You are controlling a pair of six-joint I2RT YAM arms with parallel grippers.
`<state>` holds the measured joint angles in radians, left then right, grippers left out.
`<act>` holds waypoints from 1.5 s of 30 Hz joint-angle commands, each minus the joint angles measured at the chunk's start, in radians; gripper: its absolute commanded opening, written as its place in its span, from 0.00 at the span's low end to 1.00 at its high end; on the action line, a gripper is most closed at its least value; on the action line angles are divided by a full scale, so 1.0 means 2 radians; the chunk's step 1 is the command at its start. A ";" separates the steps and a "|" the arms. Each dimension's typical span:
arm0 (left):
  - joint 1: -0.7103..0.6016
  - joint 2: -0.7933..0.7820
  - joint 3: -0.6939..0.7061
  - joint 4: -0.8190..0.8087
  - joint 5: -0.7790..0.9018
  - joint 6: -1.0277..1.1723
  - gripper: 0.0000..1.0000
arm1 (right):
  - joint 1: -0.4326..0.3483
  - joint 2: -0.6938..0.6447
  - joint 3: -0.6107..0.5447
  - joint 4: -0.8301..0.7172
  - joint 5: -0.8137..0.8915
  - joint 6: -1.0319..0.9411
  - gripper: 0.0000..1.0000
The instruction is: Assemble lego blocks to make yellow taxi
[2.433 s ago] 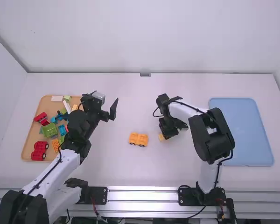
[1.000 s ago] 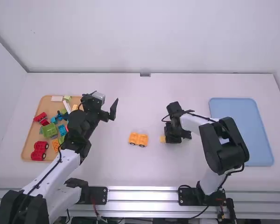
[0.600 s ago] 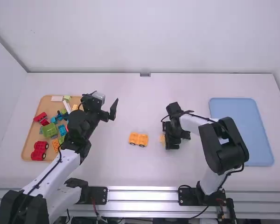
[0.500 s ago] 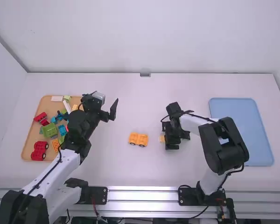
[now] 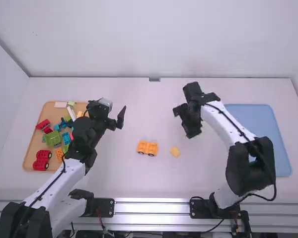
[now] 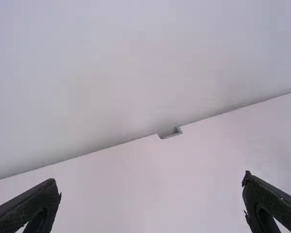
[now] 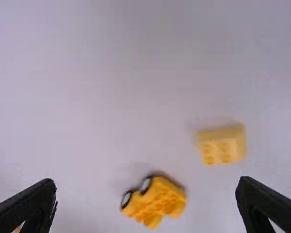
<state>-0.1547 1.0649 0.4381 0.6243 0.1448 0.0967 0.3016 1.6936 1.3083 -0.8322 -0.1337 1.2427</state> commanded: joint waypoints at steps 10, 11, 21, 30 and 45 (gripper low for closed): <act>-0.001 0.000 0.000 -0.011 -0.003 -0.029 0.99 | -0.039 -0.013 0.061 0.045 0.098 -0.461 0.99; -0.001 0.000 0.000 -0.011 -0.003 -0.038 0.99 | -0.046 -0.013 0.060 0.066 0.103 -0.485 0.99; -0.001 0.001 0.001 -0.055 0.173 0.103 0.98 | -0.072 -0.014 -0.014 0.095 -0.072 -0.732 0.99; 0.006 0.101 0.046 -0.121 0.346 0.304 0.99 | -0.010 -0.119 -0.174 0.287 -0.123 -0.832 0.98; 0.005 0.348 0.259 -0.492 0.535 0.667 0.99 | -0.036 -0.193 -0.420 0.611 -0.263 -0.769 0.98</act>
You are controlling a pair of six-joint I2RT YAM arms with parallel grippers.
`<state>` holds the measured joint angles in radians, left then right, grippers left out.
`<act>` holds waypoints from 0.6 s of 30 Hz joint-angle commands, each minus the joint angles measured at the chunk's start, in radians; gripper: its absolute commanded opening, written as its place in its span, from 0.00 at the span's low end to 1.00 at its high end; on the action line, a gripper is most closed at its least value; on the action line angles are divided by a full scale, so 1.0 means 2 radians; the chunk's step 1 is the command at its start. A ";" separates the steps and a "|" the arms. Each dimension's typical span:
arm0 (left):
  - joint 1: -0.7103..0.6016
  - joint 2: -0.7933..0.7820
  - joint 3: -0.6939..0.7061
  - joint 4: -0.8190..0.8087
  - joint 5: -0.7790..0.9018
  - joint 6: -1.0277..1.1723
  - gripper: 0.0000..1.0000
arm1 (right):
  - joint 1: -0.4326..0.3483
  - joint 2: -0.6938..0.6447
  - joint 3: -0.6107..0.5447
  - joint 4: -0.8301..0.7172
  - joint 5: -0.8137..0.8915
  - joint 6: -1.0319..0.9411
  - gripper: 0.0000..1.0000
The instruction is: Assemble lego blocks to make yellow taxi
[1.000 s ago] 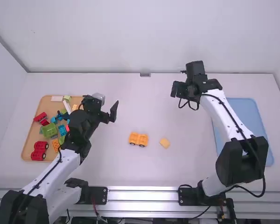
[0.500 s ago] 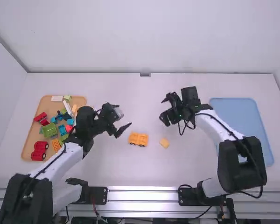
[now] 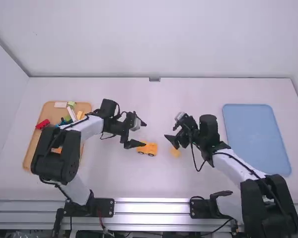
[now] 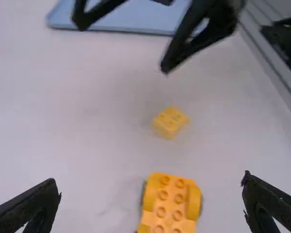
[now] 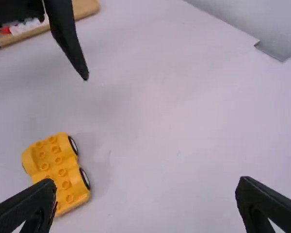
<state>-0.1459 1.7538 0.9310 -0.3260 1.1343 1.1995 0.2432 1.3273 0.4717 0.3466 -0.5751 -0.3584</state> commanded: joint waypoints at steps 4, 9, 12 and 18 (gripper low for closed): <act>0.002 0.004 0.013 -0.090 0.038 0.220 0.99 | -0.027 -0.019 -0.021 -0.012 -0.042 -0.012 0.99; 0.001 0.004 0.013 -0.082 0.028 0.206 0.99 | -0.040 0.011 -0.046 -0.034 -0.124 -0.059 0.99; 0.001 0.004 0.013 -0.049 0.027 0.156 0.99 | -0.044 0.024 -0.065 -0.015 -0.139 -0.060 0.99; 0.001 0.004 0.013 -0.033 0.031 0.141 0.99 | -0.036 0.023 -0.099 0.020 -0.066 -0.044 1.00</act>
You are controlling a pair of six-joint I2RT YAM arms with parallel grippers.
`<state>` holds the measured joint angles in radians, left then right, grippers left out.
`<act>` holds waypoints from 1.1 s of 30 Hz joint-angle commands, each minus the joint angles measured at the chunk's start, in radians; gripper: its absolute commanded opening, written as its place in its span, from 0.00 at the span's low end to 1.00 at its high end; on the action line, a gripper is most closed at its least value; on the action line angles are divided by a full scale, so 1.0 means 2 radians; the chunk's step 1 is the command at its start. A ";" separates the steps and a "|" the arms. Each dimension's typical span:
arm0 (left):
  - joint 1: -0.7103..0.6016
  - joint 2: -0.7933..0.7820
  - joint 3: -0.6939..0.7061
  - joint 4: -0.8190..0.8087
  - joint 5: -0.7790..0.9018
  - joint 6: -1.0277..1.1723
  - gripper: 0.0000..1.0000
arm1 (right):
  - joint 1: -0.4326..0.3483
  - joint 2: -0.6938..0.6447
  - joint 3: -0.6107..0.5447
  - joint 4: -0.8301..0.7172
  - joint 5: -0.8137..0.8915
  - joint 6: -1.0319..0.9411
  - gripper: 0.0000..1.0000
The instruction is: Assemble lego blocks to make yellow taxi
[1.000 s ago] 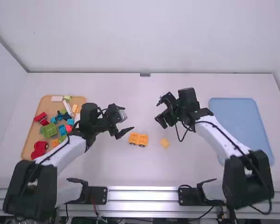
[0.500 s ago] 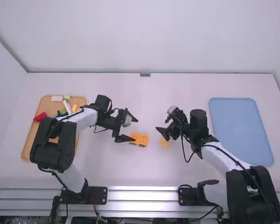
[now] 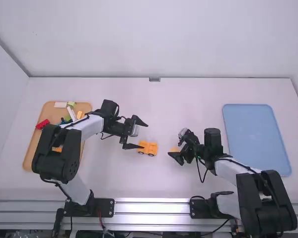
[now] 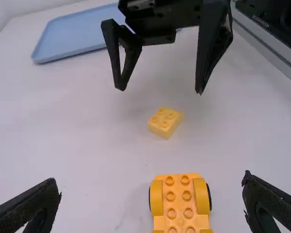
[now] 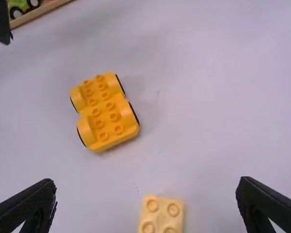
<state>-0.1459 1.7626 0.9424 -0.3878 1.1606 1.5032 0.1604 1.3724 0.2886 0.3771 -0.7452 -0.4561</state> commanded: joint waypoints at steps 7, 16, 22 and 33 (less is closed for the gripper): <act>0.001 -0.001 0.007 -0.004 0.037 -0.011 0.99 | 0.018 0.007 -0.035 0.028 0.045 -0.010 0.90; 0.001 -0.001 0.007 0.002 0.059 -0.032 0.99 | 0.015 0.172 -0.075 0.262 0.045 0.008 0.81; 0.001 -0.001 0.007 -0.002 0.060 -0.038 0.99 | 0.021 0.224 -0.068 0.301 0.051 0.001 0.59; 0.001 -0.001 0.007 -0.006 0.047 -0.051 0.99 | 0.022 0.223 -0.069 0.294 0.053 -0.021 0.25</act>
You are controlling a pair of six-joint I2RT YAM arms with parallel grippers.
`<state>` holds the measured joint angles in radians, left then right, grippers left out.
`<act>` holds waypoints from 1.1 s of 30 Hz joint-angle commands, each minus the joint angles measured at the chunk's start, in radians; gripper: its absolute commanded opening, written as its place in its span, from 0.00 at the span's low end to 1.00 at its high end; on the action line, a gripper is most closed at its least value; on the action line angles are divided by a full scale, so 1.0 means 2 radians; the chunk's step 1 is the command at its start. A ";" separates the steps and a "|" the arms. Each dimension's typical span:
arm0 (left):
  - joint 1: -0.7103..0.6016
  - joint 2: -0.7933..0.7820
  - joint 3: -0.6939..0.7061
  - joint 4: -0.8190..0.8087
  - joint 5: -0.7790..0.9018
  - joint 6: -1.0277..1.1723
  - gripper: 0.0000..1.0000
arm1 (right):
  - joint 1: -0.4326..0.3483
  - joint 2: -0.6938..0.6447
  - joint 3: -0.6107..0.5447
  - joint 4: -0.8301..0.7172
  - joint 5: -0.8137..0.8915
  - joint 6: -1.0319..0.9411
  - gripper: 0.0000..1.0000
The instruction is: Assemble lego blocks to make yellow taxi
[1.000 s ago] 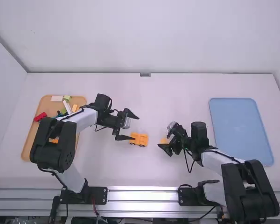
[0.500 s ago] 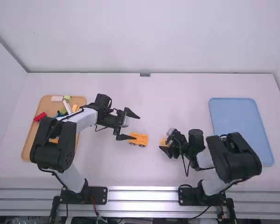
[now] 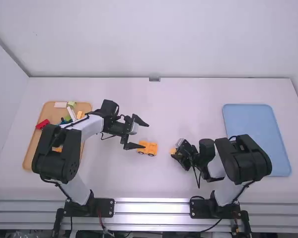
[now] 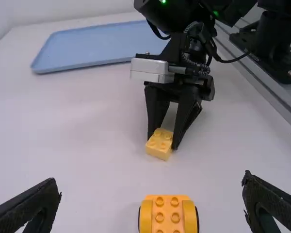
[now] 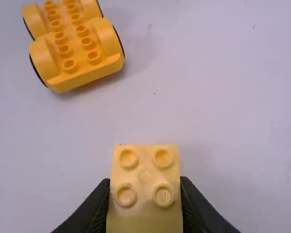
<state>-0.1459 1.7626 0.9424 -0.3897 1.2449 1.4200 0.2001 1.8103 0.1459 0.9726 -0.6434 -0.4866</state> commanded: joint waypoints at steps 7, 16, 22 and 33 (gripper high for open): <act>0.001 0.007 -0.010 0.000 -0.059 -0.009 0.99 | -0.013 0.004 0.053 -0.030 -0.085 -0.026 0.24; -0.006 0.060 -0.088 0.158 -0.043 -0.030 0.99 | -0.019 0.000 0.206 -0.263 -0.204 -0.135 0.23; -0.006 0.096 -0.102 0.240 -0.049 -0.106 0.99 | 0.016 -0.032 0.269 -0.402 -0.166 -0.200 0.21; -0.008 0.126 -0.112 0.260 -0.046 -0.065 0.99 | 0.067 -0.106 0.293 -0.501 -0.085 -0.242 0.13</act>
<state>-0.1528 1.9972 0.7280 0.1291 1.1290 1.2793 0.3218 1.5993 0.7208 -0.0166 -0.8429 -0.9504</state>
